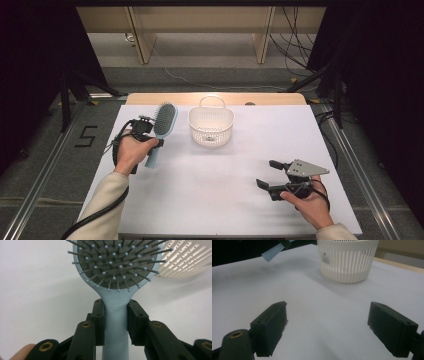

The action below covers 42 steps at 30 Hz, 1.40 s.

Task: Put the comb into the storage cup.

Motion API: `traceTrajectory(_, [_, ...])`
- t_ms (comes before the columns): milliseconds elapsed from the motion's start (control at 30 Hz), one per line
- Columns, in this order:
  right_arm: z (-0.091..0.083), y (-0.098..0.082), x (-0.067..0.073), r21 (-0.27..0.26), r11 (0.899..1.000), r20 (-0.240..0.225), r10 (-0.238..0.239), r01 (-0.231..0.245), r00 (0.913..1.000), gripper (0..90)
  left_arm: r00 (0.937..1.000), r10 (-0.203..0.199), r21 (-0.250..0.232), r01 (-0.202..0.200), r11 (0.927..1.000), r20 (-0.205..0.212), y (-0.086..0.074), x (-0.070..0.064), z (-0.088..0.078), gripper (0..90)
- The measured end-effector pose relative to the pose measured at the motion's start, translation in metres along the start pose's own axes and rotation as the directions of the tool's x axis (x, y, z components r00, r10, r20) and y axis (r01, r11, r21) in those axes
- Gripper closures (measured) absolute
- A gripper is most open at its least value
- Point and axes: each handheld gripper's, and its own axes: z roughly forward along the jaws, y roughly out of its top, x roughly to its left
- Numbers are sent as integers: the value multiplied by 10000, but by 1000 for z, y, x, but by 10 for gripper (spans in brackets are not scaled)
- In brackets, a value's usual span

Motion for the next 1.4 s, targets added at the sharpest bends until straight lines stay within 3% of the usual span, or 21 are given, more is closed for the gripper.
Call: traceTrajectory(1400, [0, 0, 0, -2, 10000, 19, -6, 6, 10000, 164, 10000, 3, -1130, -7, 9936, -35, 6, -1, -14, 701])
